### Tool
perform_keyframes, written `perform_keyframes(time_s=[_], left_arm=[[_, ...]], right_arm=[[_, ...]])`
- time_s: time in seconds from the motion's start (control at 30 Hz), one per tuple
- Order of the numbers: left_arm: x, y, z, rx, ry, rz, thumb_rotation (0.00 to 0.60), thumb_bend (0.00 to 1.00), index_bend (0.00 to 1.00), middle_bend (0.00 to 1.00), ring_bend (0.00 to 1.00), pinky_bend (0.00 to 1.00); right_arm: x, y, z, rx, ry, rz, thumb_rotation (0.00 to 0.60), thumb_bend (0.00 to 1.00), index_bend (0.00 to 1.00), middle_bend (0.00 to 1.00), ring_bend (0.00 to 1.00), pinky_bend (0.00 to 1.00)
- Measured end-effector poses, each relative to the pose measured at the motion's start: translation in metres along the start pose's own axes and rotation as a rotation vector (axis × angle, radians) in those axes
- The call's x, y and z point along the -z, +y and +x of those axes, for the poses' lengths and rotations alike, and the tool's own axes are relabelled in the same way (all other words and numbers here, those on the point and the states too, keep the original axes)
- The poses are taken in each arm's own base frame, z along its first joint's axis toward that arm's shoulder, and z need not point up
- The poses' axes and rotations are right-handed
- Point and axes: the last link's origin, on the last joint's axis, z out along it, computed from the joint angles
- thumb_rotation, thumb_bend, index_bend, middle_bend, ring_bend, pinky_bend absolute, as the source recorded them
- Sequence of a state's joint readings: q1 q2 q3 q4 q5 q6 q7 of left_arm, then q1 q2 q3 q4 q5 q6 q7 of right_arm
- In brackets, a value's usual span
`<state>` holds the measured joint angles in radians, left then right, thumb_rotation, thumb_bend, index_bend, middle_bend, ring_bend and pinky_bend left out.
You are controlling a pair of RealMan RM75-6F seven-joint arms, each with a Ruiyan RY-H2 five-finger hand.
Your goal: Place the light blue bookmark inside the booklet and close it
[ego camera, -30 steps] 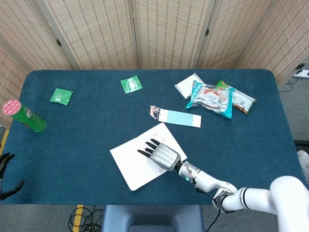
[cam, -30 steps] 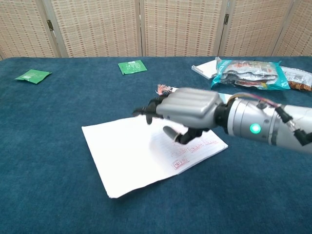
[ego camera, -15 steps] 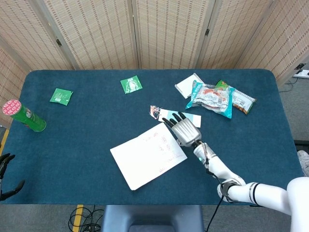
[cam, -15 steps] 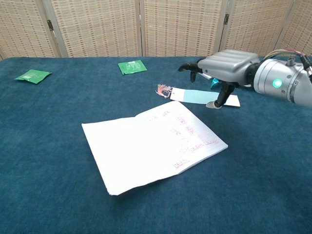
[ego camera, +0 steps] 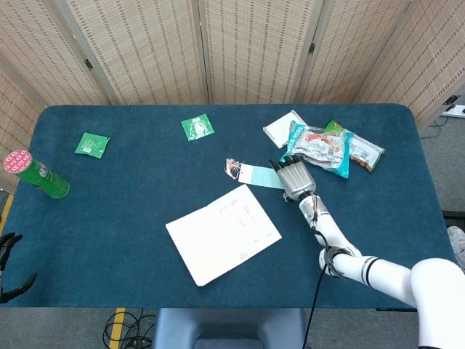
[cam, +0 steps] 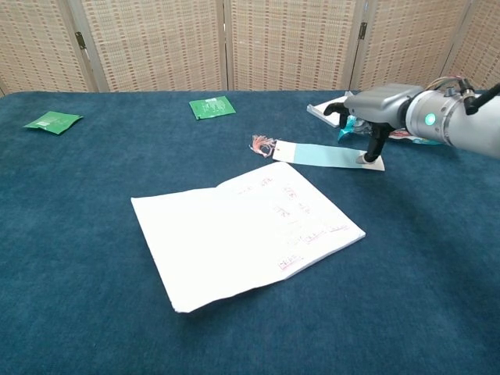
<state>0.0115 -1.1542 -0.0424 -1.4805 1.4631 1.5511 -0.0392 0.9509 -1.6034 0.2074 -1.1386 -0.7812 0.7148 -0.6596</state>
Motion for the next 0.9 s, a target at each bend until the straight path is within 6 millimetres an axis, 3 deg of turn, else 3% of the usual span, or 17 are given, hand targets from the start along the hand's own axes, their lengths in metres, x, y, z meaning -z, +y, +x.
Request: perform_keyframes(time_s=[0.3, 0.9], left_arm=[[0.002, -0.005, -0.001, -0.007, -0.009, 0.020, 0.600, 0.27, 0.19, 0.16, 0.15, 0.20], [0.004, -0.009, -0.002, -0.024, -0.025, 0.037, 0.600, 0.27, 0.19, 0.16, 0.15, 0.20]], right_arm=[[-0.023, -0.011, -0.003, 0.017, -0.051, -0.033, 0.600, 0.24, 0.04, 0.16, 0.11, 0.15], [-0.042, -0.018, -0.012, 0.063, -0.105, -0.040, 0.600, 0.26, 0.04, 0.16, 0.11, 0.15]])
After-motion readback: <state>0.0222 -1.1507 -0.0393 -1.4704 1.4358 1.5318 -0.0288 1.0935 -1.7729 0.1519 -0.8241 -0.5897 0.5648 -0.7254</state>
